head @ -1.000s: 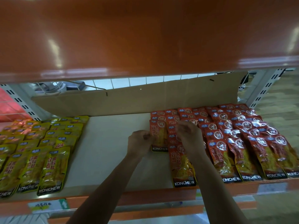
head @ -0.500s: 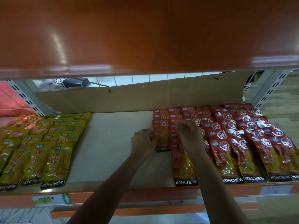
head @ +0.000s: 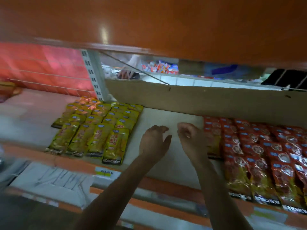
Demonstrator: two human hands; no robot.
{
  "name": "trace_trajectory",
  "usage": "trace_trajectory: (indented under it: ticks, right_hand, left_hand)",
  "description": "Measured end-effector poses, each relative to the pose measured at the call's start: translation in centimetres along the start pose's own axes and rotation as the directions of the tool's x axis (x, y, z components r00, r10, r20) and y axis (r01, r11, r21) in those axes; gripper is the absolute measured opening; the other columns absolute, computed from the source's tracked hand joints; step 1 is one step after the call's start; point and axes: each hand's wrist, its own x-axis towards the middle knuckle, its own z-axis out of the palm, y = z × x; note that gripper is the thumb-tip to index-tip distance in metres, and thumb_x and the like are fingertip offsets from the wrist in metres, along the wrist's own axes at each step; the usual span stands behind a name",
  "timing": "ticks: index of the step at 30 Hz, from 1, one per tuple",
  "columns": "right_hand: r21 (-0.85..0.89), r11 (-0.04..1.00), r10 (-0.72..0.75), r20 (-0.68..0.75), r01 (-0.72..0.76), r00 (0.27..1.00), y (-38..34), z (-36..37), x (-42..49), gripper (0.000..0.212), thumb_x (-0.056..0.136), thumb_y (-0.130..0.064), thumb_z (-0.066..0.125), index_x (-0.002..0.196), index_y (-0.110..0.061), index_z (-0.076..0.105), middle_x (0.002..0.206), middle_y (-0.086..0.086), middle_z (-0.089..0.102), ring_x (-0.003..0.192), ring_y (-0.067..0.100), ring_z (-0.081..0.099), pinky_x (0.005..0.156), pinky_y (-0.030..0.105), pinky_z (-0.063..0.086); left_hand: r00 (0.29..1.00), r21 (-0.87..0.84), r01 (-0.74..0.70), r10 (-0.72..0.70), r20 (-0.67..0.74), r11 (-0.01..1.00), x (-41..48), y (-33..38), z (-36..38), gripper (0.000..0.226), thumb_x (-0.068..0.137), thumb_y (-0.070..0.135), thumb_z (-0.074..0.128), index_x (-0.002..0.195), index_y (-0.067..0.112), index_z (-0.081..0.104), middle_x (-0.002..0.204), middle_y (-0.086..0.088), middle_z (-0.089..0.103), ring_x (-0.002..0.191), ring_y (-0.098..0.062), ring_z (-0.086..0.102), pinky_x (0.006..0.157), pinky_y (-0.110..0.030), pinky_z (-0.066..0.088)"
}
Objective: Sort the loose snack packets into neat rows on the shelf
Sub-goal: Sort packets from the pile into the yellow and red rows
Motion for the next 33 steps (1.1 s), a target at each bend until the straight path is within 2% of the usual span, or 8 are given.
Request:
trace_trajectory:
  ticks: [3,5,9,13,19,21,26,33]
  right_hand:
    - [-0.047,0.997,-0.057,0.066,0.061,0.996,-3.0,5.3,-1.7,0.025,0.093,-0.012,0.055,0.116,-0.014,0.066,0.114,-0.004,0.067,0.104,0.004,0.058,0.082,0.010,0.038]
    - [-0.097,0.989,-0.106,0.104,0.116,0.989,-5.1,9.6,-3.0,0.026,0.090,-0.010,0.057,0.115,-0.013,0.066,0.116,0.001,0.068,0.110,0.015,0.061,0.085,0.015,0.039]
    - [-0.174,0.951,-0.224,0.178,0.255,0.958,-9.5,18.3,-6.0,0.025,0.089,-0.012,0.059,0.112,-0.014,0.068,0.112,0.005,0.070,0.108,0.023,0.062,0.091,0.029,0.042]
    - [-0.139,0.925,-0.316,0.234,0.353,0.920,-13.2,26.7,-8.8,0.025,0.086,-0.009,0.062,0.110,-0.010,0.069,0.110,0.009,0.070,0.107,0.028,0.062,0.093,0.034,0.044]
    - [-0.130,0.901,-0.341,0.376,0.413,0.862,-17.0,36.7,-11.0,0.031,0.084,-0.007,0.057,0.114,0.000,0.065,0.117,0.016,0.065,0.112,0.032,0.058,0.097,0.039,0.043]
    - [-0.133,0.883,-0.368,0.400,0.451,0.839,-18.2,39.9,-10.8,0.032,0.083,-0.014,0.054,0.110,-0.002,0.067,0.114,0.014,0.067,0.109,0.032,0.060,0.096,0.037,0.043]
    - [-0.098,0.900,-0.349,0.423,0.425,0.836,-21.9,48.0,-9.6,0.033,0.087,-0.011,0.060,0.121,-0.011,0.062,0.127,0.006,0.061,0.120,0.024,0.053,0.103,0.034,0.040]
    - [-0.109,0.864,-0.387,0.478,0.491,0.788,-27.5,59.3,-5.7,0.042,0.090,-0.017,0.059,0.131,-0.013,0.054,0.139,0.004,0.051,0.131,0.024,0.040,0.111,0.032,0.028]
  left_hand:
    - [0.996,0.055,0.029,-0.025,-0.080,0.998,-1.9,-4.9,-4.3,0.039,0.087,0.031,0.056,0.121,0.014,0.063,0.114,-0.012,0.065,0.103,-0.032,0.061,0.082,-0.037,0.051]
    - [0.990,0.133,0.068,-0.050,-0.136,0.989,-3.5,-8.7,-7.7,0.036,0.086,0.026,0.058,0.120,0.014,0.063,0.113,-0.014,0.065,0.102,-0.036,0.058,0.078,-0.039,0.049]
    - [0.952,0.207,0.102,-0.034,-0.305,0.973,-6.7,-16.5,-13.9,0.039,0.076,0.031,0.048,0.103,0.014,0.068,0.096,-0.009,0.069,0.086,-0.035,0.064,0.064,-0.037,0.055]
    - [0.935,0.260,0.171,-0.074,-0.346,0.950,-9.6,-24.1,-19.0,0.042,0.065,0.019,0.066,0.106,0.011,0.067,0.100,-0.009,0.068,0.091,-0.035,0.063,0.072,-0.040,0.056]
    - [0.899,0.287,0.329,-0.206,-0.386,0.900,-12.0,-33.0,-24.6,0.045,0.078,0.027,0.070,0.119,0.011,0.062,0.115,-0.010,0.065,0.106,-0.035,0.058,0.081,-0.045,0.053]
    - [0.884,0.288,0.365,-0.233,-0.406,0.885,-12.0,-35.8,-26.3,0.046,0.080,0.027,0.068,0.123,0.012,0.060,0.119,-0.011,0.064,0.109,-0.035,0.057,0.084,-0.044,0.051]
    - [0.871,0.329,0.407,-0.254,-0.420,0.852,-10.3,-43.1,-31.0,0.052,0.088,0.031,0.062,0.134,0.011,0.051,0.132,-0.013,0.055,0.122,-0.034,0.048,0.100,-0.043,0.042]
    - [0.841,0.351,0.503,-0.354,-0.410,0.790,-5.8,-51.9,-37.4,0.060,0.090,0.038,0.057,0.143,0.018,0.038,0.146,-0.009,0.041,0.134,-0.031,0.034,0.103,-0.045,0.038]
